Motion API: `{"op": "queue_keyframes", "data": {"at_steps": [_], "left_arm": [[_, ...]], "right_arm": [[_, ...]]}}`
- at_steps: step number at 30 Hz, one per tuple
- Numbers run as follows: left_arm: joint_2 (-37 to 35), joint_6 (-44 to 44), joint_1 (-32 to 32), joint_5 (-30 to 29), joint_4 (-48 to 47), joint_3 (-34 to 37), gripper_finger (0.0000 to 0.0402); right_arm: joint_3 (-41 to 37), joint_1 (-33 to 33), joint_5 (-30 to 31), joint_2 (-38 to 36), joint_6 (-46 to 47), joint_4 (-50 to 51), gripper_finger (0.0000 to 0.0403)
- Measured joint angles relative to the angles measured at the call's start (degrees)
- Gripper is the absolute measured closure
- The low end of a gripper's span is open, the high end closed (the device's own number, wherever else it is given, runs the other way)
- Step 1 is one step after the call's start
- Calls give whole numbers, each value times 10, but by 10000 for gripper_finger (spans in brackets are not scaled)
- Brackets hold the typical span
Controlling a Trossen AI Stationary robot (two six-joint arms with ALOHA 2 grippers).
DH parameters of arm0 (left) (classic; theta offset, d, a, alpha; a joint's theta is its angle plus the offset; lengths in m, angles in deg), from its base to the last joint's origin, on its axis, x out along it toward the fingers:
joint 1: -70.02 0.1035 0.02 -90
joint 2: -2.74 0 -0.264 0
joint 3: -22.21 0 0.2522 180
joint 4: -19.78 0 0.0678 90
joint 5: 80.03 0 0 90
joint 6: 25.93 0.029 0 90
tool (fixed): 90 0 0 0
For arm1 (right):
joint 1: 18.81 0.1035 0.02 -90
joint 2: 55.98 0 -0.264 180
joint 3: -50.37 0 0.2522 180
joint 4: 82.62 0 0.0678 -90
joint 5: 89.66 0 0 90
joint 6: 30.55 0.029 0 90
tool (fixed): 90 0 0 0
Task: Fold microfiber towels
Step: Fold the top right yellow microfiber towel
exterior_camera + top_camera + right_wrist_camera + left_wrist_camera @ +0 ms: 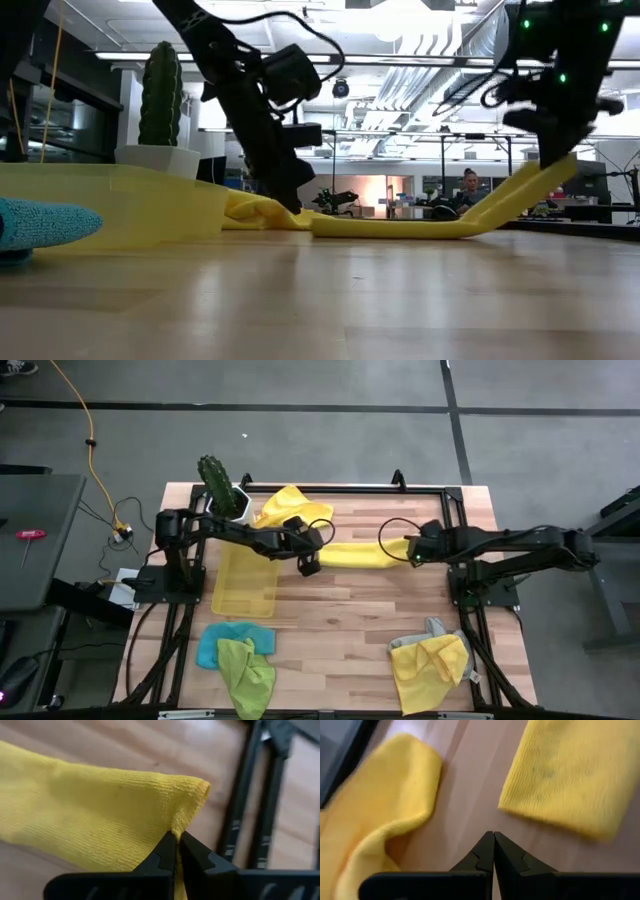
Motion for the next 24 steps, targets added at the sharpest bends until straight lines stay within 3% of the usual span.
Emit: {"op": "queue_keyframes", "data": {"at_steps": [7, 16, 24], "left_arm": [[0, 40, -15, 11, 2, 0, 401], [13, 40, -8, 68, 41, 0, 401], [59, 60, -9, 81, 80, -2, 401]], "right_arm": [[63, 0, 25, 0, -15, 37, 402], [64, 0, -12, 16, -72, -82, 403], [65, 9, -34, 85, -116, -197, 403]]}}
